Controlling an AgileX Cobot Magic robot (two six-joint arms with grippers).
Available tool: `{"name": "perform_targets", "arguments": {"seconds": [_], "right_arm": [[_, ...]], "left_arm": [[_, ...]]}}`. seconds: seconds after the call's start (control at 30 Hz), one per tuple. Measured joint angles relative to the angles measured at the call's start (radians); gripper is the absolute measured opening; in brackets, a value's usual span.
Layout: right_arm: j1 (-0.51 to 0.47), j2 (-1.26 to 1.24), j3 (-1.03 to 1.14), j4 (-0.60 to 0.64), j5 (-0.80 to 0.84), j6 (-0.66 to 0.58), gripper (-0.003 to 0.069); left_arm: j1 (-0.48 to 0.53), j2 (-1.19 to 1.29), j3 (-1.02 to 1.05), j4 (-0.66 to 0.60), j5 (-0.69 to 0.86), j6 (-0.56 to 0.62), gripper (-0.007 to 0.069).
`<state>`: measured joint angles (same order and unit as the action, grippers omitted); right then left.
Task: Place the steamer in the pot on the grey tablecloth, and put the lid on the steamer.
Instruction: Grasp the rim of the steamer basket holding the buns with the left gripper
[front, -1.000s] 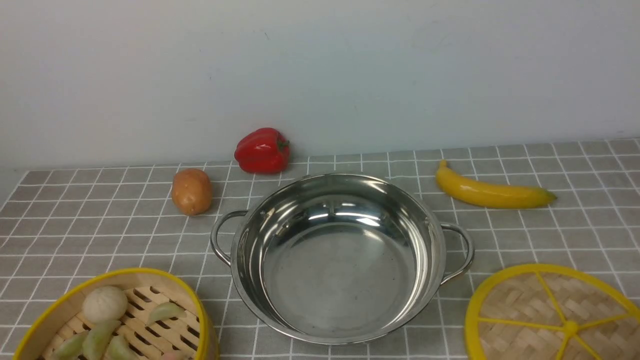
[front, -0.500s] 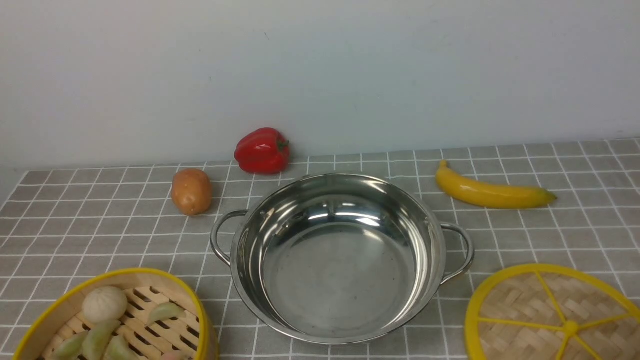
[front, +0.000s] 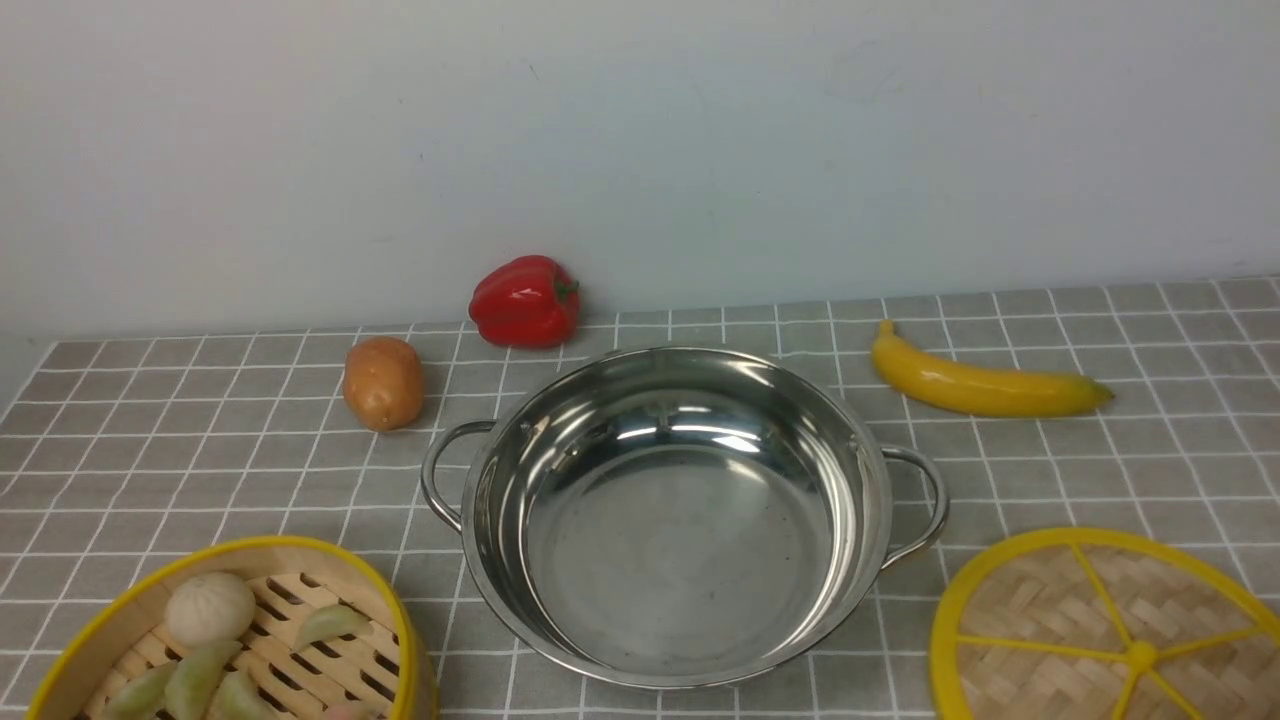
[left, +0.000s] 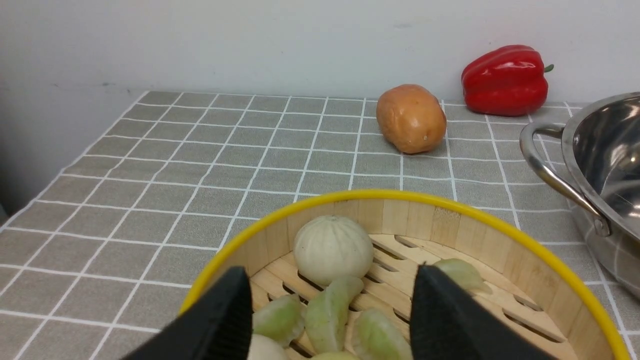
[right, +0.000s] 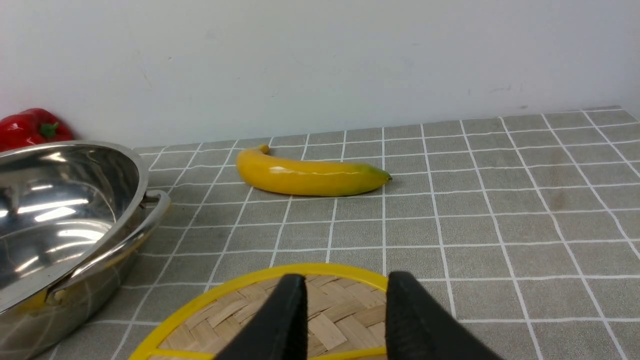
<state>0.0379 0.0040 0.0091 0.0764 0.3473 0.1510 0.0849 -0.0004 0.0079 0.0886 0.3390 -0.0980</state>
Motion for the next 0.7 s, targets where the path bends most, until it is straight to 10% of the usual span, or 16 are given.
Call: {"name": "perform_targets", "arguments": {"seconds": [0.7], "right_arm": [[0.01, 0.0, 0.0, 0.0, -0.001, -0.002, 0.0243]], "left_arm": [[0.0, 0.0, 0.0, -0.068, -0.704, -0.111, 0.04]]}}
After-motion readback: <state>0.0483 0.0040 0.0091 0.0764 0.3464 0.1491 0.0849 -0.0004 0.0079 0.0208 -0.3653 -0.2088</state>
